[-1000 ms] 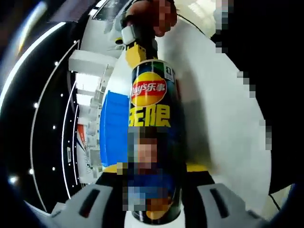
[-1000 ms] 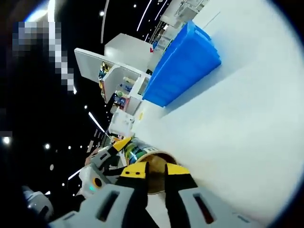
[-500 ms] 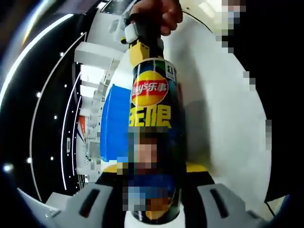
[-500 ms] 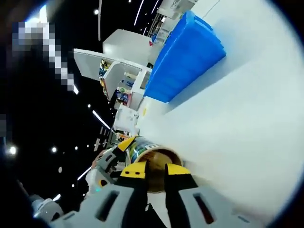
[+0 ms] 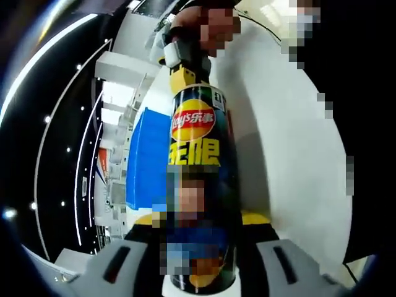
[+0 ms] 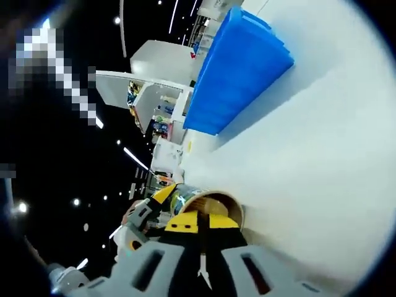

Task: Open the lid of the chip container on the table, take out the chips, place them into the box in front of the container, and close the lid

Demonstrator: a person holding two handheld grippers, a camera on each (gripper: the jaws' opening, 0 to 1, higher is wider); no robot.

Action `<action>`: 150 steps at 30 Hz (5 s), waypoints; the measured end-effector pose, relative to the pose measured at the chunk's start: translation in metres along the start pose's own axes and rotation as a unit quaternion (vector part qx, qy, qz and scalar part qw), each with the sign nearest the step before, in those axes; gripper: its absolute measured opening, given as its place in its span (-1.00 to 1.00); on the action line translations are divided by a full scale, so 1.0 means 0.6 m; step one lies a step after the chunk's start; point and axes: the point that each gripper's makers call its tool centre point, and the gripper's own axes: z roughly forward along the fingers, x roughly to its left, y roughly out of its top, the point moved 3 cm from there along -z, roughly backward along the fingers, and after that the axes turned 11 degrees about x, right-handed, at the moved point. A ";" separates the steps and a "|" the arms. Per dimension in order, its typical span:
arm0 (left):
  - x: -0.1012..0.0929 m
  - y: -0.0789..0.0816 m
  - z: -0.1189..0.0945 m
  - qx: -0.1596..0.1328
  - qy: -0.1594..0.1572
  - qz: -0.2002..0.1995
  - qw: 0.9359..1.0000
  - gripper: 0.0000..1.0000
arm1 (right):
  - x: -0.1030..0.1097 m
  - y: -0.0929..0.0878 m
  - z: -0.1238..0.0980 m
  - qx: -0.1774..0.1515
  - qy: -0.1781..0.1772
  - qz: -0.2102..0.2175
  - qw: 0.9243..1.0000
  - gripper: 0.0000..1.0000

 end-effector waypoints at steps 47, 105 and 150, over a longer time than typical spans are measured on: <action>0.005 -0.004 0.004 -0.030 -0.025 -0.025 0.999 -0.12 | -0.027 0.023 -0.116 -0.107 -0.041 -0.042 0.993 -1.00; 0.007 0.002 0.012 -0.044 -0.025 -0.005 0.999 -0.12 | 0.059 0.034 -0.168 0.068 -0.343 -0.654 0.671 -0.81; 0.007 0.005 0.012 -0.037 -0.035 -0.007 0.999 -0.11 | 0.035 0.037 -0.130 0.237 -0.324 -0.754 0.520 -0.96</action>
